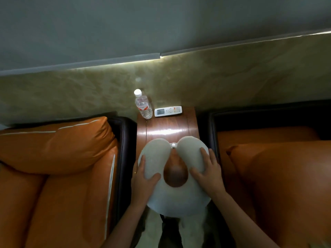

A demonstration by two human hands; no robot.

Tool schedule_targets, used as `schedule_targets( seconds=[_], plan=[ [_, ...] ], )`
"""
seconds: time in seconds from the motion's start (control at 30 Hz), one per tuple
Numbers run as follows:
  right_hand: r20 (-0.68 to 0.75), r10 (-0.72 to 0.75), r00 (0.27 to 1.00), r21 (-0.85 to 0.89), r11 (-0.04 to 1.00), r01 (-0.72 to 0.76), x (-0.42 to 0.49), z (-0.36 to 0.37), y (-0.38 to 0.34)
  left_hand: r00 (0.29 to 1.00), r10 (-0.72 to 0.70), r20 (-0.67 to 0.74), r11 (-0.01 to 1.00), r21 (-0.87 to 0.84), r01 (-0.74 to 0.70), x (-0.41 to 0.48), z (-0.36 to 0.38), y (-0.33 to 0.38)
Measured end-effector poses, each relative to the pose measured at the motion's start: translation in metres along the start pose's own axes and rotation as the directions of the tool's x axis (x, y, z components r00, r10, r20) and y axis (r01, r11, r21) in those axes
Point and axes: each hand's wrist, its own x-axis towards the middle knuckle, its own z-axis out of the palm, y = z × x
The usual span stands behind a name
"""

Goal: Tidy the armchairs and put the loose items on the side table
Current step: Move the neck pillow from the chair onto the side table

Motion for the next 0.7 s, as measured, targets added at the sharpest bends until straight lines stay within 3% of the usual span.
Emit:
schedule_targets(
  seconds=[0.17, 0.47, 0.7],
  plan=[
    [0.0, 0.023, 1.0, -0.011, 1.0, -0.023, 0.052, 0.052, -0.026, 0.999, -0.037, -0.005, 0.999, 0.027, 0.038, 0.074, -0.019, -0.033],
    [-0.13, 0.019, 0.991, 0.052, 0.999, -0.012, 0.139, 0.075, -0.041, 0.997, 0.032, -0.066, 0.998, -0.049, -0.035, 0.172, -0.009, -0.037],
    [-0.033, 0.022, 0.999, 0.033, 0.999, -0.021, 0.157, 0.099, -0.041, 0.999, 0.007, -0.048, 0.997, -0.073, -0.01, 0.191, -0.012, -0.062]
  ],
)
